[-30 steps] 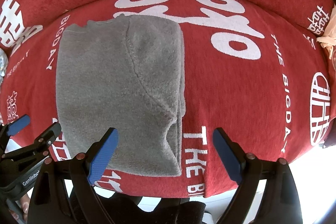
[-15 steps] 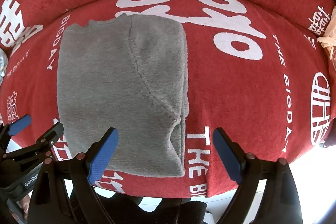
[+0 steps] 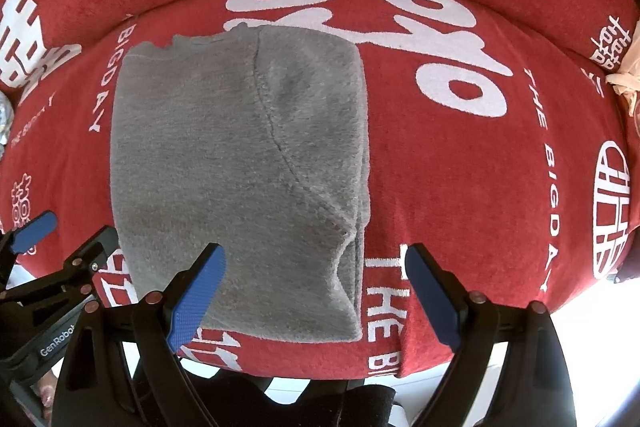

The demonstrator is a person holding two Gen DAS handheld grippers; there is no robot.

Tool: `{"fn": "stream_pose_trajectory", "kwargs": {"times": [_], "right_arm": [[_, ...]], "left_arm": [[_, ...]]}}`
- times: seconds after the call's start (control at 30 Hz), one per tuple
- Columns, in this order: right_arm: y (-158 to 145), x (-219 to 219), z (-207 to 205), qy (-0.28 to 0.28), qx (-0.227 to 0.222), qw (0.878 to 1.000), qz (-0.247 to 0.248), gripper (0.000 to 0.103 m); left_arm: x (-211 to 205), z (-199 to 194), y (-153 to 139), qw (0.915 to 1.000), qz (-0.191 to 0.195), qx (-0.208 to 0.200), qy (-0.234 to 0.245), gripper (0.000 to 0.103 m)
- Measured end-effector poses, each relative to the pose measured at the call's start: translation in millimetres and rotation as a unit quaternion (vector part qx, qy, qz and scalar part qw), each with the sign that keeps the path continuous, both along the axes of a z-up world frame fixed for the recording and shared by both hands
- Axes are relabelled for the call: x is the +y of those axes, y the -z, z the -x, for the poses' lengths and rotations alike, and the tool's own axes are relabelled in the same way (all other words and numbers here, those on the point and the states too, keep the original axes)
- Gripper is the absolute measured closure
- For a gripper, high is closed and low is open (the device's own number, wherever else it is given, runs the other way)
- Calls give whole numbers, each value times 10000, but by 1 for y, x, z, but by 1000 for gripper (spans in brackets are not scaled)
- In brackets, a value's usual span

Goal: Fold small clothes

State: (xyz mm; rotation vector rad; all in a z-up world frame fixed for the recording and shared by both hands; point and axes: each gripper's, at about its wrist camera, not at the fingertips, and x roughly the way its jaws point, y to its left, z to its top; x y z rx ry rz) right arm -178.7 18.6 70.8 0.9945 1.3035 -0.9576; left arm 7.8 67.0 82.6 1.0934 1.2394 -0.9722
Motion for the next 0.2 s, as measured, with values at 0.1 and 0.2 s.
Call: {"fn": "stream_pose_trajectory", "kwargs": {"times": [0.1,0.2], "right_arm": [[0,-1,-1,-3,8,10000,10,10],[0,-2,-3,17,17,10000,21,10]], "left_arm": [[0,-2,2,10000,-46,20,-26,19],[0,-4,5,9999,-90,73,-57,19]]}}
